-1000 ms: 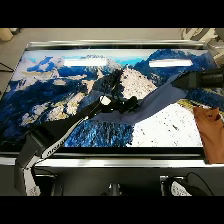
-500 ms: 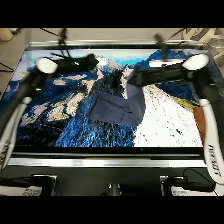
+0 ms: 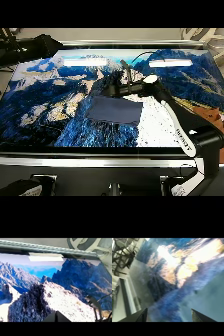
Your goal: Fold the shirts.
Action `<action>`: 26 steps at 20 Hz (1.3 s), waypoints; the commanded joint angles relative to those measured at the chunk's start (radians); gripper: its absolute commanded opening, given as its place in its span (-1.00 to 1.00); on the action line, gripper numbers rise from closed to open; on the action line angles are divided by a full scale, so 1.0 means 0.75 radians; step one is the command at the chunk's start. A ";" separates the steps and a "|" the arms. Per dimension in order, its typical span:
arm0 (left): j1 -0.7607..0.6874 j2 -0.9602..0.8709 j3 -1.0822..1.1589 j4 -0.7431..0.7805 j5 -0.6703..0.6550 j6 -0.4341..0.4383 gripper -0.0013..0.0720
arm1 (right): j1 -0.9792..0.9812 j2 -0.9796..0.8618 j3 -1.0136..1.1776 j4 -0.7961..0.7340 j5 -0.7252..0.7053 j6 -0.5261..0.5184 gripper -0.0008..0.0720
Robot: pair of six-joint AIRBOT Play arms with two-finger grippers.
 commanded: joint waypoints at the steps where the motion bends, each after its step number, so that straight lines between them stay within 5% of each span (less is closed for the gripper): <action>1: 0.001 0.030 -0.018 0.051 -0.034 0.000 -0.89 | -0.218 0.096 0.000 -0.470 0.257 0.089 0.68; 3: 0.001 0.030 -0.039 0.064 -0.035 0.011 -0.89 | -0.360 0.141 -0.002 -1.021 0.478 0.237 0.71; 5: 0.001 0.030 -0.058 0.067 -0.048 0.014 -0.89 | -0.452 0.141 -0.083 -1.191 0.559 0.277 0.71; 10: -0.024 0.031 -0.076 0.067 -0.058 0.013 -0.89 | -0.425 0.118 -0.418 -0.695 0.105 0.246 0.75; 14: -0.058 0.030 -0.076 0.067 -0.056 0.013 -0.89 | -0.335 0.032 -0.424 -0.426 0.013 0.142 0.67; 15: -0.058 0.030 -0.076 0.067 -0.054 0.014 -0.89 | -0.326 0.026 -0.424 -0.385 0.012 0.113 0.60; 17: -0.056 0.030 -0.076 0.068 -0.048 0.014 -0.89 | -0.339 0.042 -0.403 -0.341 0.027 0.001 -0.94; 20: -0.055 0.027 -0.076 0.069 -0.019 0.017 -0.89 | -0.461 0.138 -0.281 -0.354 0.100 -0.077 -0.93; 26: -0.055 0.027 -0.076 0.068 -0.020 0.045 -0.89 | -1.013 0.310 -0.021 -0.544 0.405 0.138 -0.93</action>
